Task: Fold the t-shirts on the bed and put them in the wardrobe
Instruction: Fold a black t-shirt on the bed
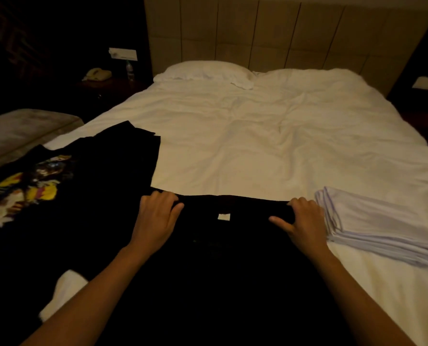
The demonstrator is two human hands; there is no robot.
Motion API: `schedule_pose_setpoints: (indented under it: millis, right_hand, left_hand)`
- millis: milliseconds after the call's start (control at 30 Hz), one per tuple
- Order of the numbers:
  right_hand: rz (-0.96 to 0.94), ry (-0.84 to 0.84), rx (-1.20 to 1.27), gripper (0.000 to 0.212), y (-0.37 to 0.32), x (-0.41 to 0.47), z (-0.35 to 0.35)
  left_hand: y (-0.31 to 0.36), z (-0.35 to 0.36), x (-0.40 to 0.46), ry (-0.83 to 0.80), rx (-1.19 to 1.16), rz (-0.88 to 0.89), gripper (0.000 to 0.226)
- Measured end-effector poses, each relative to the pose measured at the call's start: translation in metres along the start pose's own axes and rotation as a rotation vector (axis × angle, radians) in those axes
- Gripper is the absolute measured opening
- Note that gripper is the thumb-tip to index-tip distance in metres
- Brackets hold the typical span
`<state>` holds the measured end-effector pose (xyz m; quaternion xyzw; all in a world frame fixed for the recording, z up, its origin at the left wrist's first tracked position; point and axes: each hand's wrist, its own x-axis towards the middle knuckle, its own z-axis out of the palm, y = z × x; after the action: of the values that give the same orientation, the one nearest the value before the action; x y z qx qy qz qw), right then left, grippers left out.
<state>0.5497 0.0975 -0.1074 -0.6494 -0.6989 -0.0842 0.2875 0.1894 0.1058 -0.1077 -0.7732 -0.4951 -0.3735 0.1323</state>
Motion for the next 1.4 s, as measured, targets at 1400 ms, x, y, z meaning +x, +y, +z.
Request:
schedule_pose_setpoints:
  millis: [1400]
  right_hand:
    - [0.023, -0.318, -0.362, 0.054, -0.002, 0.051, 0.064]
  left_hand:
    - [-0.040, 0.091, 0.047, -0.574, 0.034, -0.299, 0.043]
